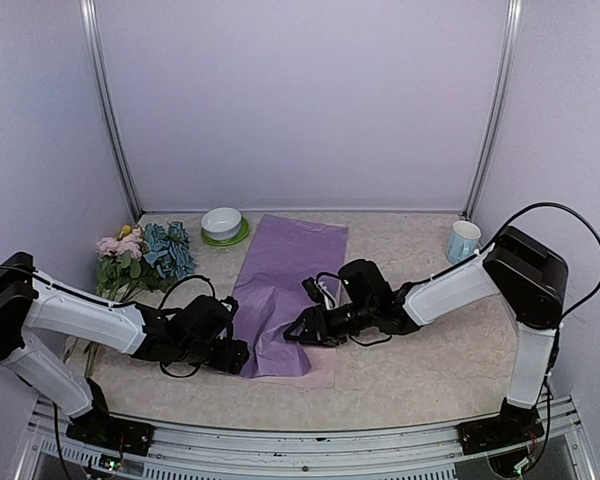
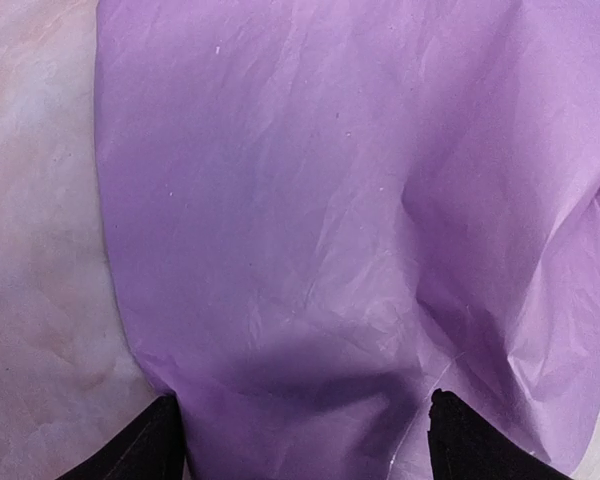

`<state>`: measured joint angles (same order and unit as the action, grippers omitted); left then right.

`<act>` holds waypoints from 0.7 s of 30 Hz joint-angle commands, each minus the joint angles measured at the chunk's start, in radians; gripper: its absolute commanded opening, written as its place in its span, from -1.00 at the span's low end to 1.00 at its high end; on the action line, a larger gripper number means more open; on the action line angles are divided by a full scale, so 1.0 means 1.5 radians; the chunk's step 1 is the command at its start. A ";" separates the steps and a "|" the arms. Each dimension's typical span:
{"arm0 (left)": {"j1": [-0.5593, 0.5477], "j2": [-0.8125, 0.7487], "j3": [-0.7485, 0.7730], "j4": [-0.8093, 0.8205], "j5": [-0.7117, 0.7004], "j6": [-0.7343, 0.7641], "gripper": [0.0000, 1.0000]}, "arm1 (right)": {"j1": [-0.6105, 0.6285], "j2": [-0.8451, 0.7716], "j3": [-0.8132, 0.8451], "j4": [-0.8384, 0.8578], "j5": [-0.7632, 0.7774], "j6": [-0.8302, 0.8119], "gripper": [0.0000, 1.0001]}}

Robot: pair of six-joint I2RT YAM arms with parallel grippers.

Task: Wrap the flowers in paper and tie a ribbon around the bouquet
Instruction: Pick up the corner of the folded wrapping paper from the center of the board.

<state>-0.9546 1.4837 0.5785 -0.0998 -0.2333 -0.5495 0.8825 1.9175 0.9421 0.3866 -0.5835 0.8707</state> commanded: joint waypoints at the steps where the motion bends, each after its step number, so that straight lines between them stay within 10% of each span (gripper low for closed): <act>1: -0.006 0.027 -0.032 -0.042 0.085 -0.012 0.64 | 0.002 0.019 0.017 -0.040 0.014 0.000 0.12; 5: -0.005 0.026 -0.032 -0.040 0.087 -0.009 0.63 | 0.003 0.014 0.014 -0.046 0.013 -0.001 -0.09; 9: -0.010 -0.006 -0.027 -0.046 0.065 -0.001 0.62 | 0.001 0.011 0.033 -0.083 0.027 -0.016 -0.98; 21: -0.221 -0.328 0.001 -0.009 -0.180 0.200 0.98 | 0.003 -0.176 0.100 -0.188 0.090 -0.047 -1.00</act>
<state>-1.1942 1.0637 0.5621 -0.1574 -0.3744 -0.4160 0.8825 1.7855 1.0279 0.1532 -0.5079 0.8268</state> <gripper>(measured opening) 0.981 0.006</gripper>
